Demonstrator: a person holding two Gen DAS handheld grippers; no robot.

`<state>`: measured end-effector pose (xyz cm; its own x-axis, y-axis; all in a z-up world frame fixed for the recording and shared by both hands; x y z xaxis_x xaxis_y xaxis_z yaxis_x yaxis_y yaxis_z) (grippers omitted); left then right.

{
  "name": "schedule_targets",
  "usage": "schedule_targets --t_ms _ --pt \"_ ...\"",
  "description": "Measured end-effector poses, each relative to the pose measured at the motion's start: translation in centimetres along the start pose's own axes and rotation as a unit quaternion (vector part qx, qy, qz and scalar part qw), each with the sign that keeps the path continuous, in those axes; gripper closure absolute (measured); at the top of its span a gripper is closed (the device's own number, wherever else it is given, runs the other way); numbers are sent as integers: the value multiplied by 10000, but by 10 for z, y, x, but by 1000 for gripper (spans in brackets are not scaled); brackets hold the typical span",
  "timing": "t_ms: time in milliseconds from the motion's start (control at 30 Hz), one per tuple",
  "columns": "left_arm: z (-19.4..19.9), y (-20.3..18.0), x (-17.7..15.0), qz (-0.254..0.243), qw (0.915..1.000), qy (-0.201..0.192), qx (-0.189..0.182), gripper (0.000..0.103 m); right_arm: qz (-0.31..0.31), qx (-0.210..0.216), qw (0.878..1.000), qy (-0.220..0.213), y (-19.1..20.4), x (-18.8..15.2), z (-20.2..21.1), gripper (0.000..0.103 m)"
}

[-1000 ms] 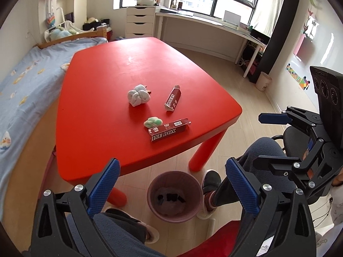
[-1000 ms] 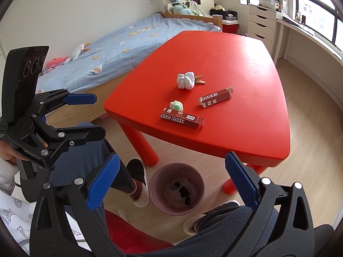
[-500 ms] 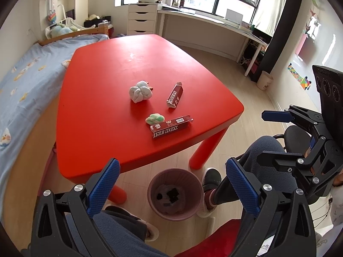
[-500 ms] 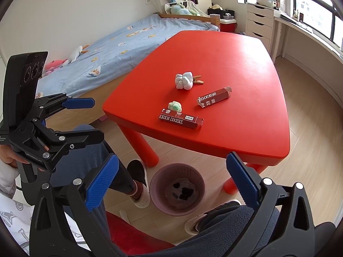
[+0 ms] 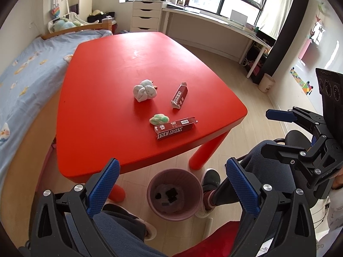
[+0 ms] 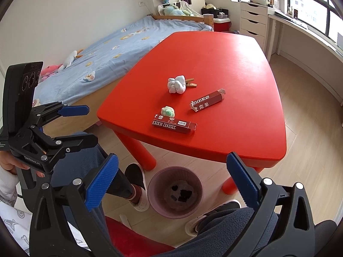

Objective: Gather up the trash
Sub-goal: 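Move both open tools back toward the white sock and red box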

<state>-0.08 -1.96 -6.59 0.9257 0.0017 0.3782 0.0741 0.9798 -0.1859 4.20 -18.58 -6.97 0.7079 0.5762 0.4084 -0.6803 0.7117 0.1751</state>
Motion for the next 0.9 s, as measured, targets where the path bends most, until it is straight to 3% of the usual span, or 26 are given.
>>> schedule_targets --t_ms 567,900 --pt "-13 33 40 391 9991 -7 181 8 -514 -218 9984 -5 -33 48 -13 4" --pt "-33 59 87 868 9961 99 148 8 -919 -345 9950 203 -61 94 -45 4"
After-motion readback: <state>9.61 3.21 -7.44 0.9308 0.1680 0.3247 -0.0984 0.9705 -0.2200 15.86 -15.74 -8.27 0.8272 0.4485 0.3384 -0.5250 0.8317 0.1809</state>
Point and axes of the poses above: each gripper's, at about its wrist camera, not at the fingertips, and z roughly against the way its jaws point, y to its left, x to its top, the point moved 5 cm from there along -z, roughly the way its jaws point, and after that the axes turned 14 degrees about y, right-handed, at the moved point
